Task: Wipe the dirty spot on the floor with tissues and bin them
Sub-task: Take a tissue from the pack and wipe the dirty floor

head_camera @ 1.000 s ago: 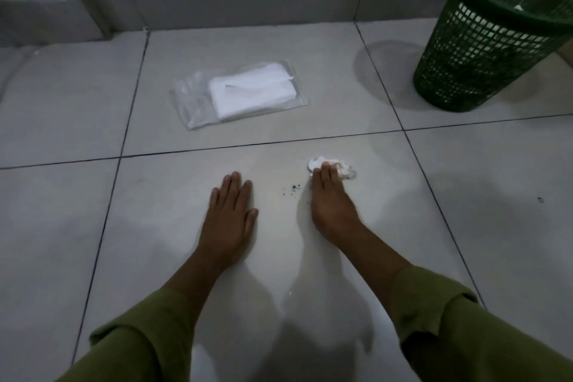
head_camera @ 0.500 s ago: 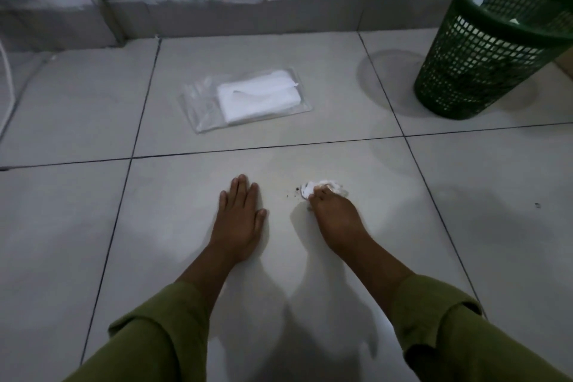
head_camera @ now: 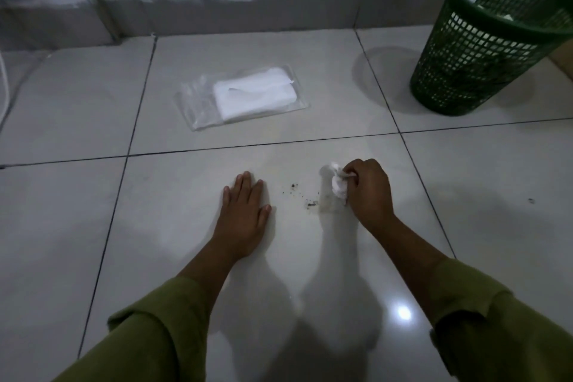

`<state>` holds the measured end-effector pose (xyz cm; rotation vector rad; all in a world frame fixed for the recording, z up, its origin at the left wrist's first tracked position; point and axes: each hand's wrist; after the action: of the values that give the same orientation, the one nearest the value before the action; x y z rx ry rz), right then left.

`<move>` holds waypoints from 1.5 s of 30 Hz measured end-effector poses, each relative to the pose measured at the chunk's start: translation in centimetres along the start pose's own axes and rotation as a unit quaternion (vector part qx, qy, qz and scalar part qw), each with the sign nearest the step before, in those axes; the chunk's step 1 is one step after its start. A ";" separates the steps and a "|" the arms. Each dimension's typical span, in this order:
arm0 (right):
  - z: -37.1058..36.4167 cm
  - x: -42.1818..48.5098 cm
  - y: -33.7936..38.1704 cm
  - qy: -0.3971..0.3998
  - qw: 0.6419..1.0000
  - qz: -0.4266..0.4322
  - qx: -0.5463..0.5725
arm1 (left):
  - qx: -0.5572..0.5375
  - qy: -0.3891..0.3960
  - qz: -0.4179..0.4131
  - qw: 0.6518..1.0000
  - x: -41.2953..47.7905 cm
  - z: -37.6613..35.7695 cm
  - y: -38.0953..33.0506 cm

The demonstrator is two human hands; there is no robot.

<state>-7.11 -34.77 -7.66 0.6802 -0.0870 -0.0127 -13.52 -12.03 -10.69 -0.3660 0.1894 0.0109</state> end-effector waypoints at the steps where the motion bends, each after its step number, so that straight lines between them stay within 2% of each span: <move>1: -0.2 -0.1 -0.4 -0.004 1.000 -0.003 0.008 | -0.001 -0.001 -0.003 1.000 0.1 -0.1 0.1; 4: -1.5 -0.7 -1.3 -0.002 1.000 0.009 -0.001 | -0.007 -0.002 -0.016 1.000 0.2 -0.6 0.6; 6: -2.4 -1.7 -1.4 0.055 0.998 0.032 -0.018 | -0.015 -0.012 -0.026 0.999 0.3 -0.8 1.0; 8: -3.9 -2.1 -2.0 0.076 0.993 0.075 -0.045 | -0.019 -0.025 -0.035 0.999 0.3 -1.1 1.2; 12: -3.8 -2.9 -1.0 0.109 0.985 0.080 -0.104 | -0.011 -0.049 -0.032 0.998 0.4 -1.7 1.1; 16: -3.3 -3.9 -1.7 0.054 0.985 0.130 -0.096 | 0.002 -0.056 -0.029 0.998 0.3 -1.9 1.1; 18: -3.2 -4.3 -1.9 0.055 0.990 0.096 -0.089 | 0.012 -0.054 -0.025 0.998 0.3 -1.8 0.9; 20: -2.9 -4.4 -1.5 0.054 0.988 0.107 -0.102 | 0.019 -0.039 -0.018 0.999 0.4 -1.6 0.7; 24: -2.2 -4.0 -0.4 0.115 0.977 0.106 -0.143 | 0.032 0.020 -0.004 0.999 0.4 -0.4 0.5; 27: -1.5 -3.0 0.0 0.117 0.979 0.097 -0.134 | 0.041 0.049 0.006 0.998 0.6 0.8 -0.1; 28: -1.1 -2.6 0.1 0.112 0.983 0.092 -0.117 | 0.049 0.048 0.009 0.998 0.6 1.2 -0.5; 31: 0.0 -1.7 0.3 0.058 0.998 0.004 -0.014 | 0.070 0.038 0.019 0.997 0.7 2.1 -1.8; 35: 1.9 -0.5 0.8 0.011 0.994 -0.067 0.084 | 0.044 0.055 0.006 0.998 1.3 2.9 -4.2; 41: 5.3 3.0 1.0 -0.069 0.988 -0.031 0.137 | -0.007 0.025 -0.051 0.998 4.1 5.2 -9.1; 45: 8.4 6.5 1.5 -0.125 0.982 -0.009 0.138 | -0.001 -0.003 -0.105 0.994 6.5 7.6 -13.2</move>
<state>-1.40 -39.12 0.25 0.9558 -0.3286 -0.1040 -5.11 -21.78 -0.25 -0.3867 0.1439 -0.1960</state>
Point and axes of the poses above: each hand's wrist, its own x-axis towards the middle knuckle, its own z-axis out of the back of the hand, y = z × x, and after that the axes turned 3 degrees about z, right-handed
